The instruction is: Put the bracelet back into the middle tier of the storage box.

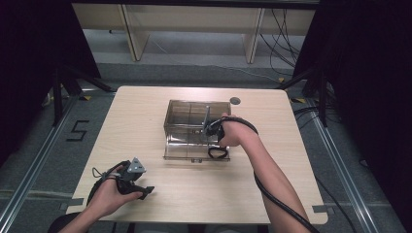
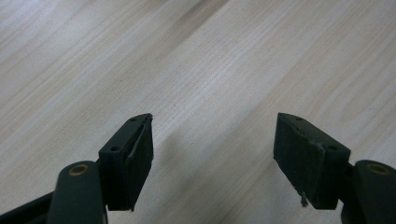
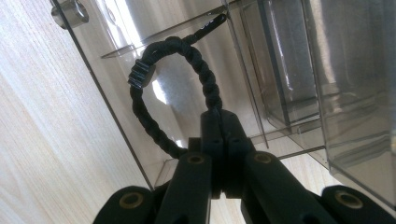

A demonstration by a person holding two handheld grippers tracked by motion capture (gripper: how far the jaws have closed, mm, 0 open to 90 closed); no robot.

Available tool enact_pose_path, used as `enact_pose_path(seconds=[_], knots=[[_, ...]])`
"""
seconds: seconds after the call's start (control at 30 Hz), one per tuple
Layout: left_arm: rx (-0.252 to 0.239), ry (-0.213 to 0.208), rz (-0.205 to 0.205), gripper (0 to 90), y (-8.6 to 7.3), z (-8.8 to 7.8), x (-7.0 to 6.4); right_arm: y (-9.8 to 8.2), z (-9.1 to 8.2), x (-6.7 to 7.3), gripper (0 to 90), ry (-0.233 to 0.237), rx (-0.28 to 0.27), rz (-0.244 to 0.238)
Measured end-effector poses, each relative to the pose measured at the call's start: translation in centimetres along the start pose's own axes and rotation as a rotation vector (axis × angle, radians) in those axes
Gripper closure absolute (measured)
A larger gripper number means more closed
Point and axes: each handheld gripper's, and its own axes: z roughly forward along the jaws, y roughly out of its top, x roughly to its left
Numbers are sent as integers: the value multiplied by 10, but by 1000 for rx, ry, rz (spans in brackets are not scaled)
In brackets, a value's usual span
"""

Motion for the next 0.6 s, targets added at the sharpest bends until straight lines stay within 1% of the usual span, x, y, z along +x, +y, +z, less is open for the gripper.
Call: enact_pose_path(seconds=[0.1, 0.13, 0.17, 0.2, 0.23, 0.27, 0.37, 0.4, 0.47, 0.53, 0.57, 0.6], knots=[[0, 1, 1, 287, 0, 0, 0, 0, 0, 0, 900, -1, -3, -8], [3, -2, 1, 287, 0, 0, 0, 0, 0, 0, 900, 0, -1, 0], [2, 1, 6, 287, 0, -1, 0, 0, 1, 0, 900, 5, -5, -9], [-1, 8, 28, 287, 1, -1, 1, 0, 0, 1, 900, 2, 0, 5], [-1, 8, 25, 287, 0, -1, 1, 0, 0, 0, 900, 1, -8, -9], [1, 7, 26, 287, 1, -1, 1, 0, 0, 0, 900, 1, -8, -9], [-2, 11, 26, 287, 0, 0, 0, -1, 0, 1, 900, 11, -13, 2], [-5, 15, 23, 287, 0, 0, 0, -2, 0, 1, 900, 7, -13, 0], [-3, 6, 17, 287, 0, 0, -1, -2, -1, 1, 900, 8, -16, 3], [-2, 6, 18, 287, 0, 0, -1, -3, -2, 3, 900, 16, -12, 23], [-2, 7, 17, 287, 0, 0, -1, -4, -2, 1, 900, 7, -26, 2], [4, 2, 17, 287, 0, -1, 0, -4, -2, 1, 900, 7, -26, 2]])
